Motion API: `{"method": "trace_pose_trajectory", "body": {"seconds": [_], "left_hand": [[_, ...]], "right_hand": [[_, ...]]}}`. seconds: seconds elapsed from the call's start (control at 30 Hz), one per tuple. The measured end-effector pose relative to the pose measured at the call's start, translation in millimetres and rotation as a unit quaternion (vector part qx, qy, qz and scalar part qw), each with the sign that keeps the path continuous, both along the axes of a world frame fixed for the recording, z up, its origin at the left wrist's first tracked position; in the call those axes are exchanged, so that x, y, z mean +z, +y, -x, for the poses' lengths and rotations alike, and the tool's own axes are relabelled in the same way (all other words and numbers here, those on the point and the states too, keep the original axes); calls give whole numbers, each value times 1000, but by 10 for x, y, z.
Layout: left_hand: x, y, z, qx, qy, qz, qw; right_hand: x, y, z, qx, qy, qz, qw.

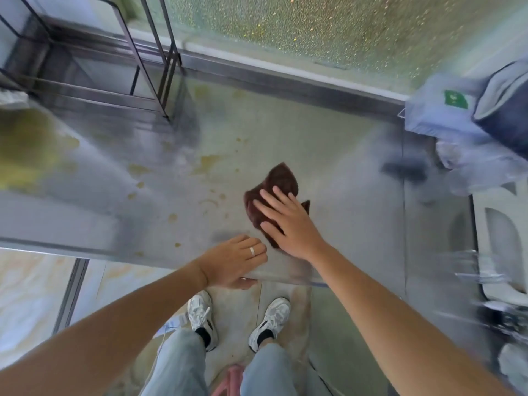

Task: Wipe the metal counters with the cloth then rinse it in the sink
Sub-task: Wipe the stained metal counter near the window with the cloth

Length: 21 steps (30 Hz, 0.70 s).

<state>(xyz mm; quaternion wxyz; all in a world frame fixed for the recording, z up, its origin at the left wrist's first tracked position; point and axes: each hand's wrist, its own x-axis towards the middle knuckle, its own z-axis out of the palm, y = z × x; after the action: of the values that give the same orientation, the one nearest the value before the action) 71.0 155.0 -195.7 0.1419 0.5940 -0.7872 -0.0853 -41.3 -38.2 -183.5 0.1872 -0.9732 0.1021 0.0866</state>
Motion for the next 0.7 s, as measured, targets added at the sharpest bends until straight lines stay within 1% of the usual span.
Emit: {"method": "trace_pose_trajectory", "body": {"seconds": [0.1,0.17,0.27,0.33,0.4,0.47,0.53,0.6,0.67,0.7], "left_hand": [[34,5,-37,-13,-4,13,1000],[-9,2,-32,-1,5,24,1000],[-113,9,-12,19,29,37,999],[-159,18,-22,40,44,41,997],[-169,14,-42,51,48,36,997],[-142,5,-41,54,41,34,997],[-111,19,-19,57,35,33,997],[-73,47,-21,68,32,19,997],[-38,44,-25,65,28,6,997],[-44,35,-27,62,28,9,998]], "right_hand": [[41,157,315,1,20,44,999],[12,107,214,-12,29,66,997],[-111,-115,-262,-80,26,67,994],[-183,-379,-716,-134,13,68,989],[-193,-614,-1129,-175,33,60,982],[-202,-675,-1309,-194,40,58,979],[-179,-484,-1116,-193,22,49,980],[-92,-74,-628,-151,8,45,988],[-35,275,-139,-104,17,39,994],[-21,350,-22,-89,31,35,995]]}}
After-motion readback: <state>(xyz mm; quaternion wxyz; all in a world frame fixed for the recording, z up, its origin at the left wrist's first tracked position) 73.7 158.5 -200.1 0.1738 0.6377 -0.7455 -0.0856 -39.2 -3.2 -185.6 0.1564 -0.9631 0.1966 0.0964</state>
